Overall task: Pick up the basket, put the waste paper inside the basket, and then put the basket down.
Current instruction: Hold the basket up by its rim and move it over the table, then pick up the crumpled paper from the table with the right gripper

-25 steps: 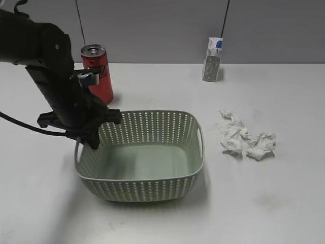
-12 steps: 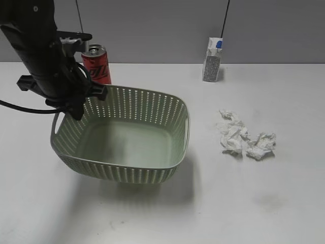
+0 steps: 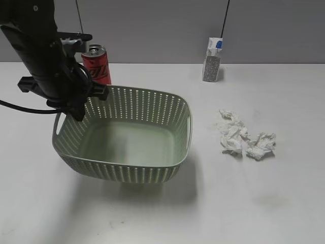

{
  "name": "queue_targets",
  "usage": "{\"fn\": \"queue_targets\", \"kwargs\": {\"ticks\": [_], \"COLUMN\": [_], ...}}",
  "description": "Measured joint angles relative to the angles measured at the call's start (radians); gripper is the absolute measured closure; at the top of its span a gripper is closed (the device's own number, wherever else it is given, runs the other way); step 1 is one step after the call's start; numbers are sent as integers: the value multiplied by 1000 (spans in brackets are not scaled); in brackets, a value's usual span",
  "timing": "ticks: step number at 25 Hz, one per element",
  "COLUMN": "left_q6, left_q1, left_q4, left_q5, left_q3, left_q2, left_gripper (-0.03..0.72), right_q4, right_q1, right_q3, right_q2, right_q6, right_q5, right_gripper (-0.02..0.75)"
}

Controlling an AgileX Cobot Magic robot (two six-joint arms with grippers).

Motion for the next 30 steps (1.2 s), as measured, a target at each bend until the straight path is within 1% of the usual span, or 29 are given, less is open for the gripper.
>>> {"fn": "queue_targets", "kwargs": {"ticks": [6,9,12,16,20,25,30], "left_q6": [-2,-2,-2,-1,-1,0,-2], "left_q1": [0,0,0,0,0,0,0], "left_q4": [-19,-20,-20,-20,-19,-19,-10], "left_q5": [-2,-6,-8,-6,-5,-5,-5], "left_q3": [0,0,0,0,0,0,0], "left_q2": [0,0,0,0,0,0,0], "left_gripper": [688,688,688,688,688,688,688], "right_q4": [12,31,47,80,125,195,205], "right_q1": [0,0,0,0,0,2,2], "right_q3": [0,-11,-24,-74,-175,-337,-471], "right_q2": [5,96,271,556,863,1217,1519], "right_q6": [0,0,0,-24,-69,-126,-119], "right_q5": [-1,-14,-55,-157,-229,-269,-294], "right_gripper": [220,220,220,220,220,220,220]}}
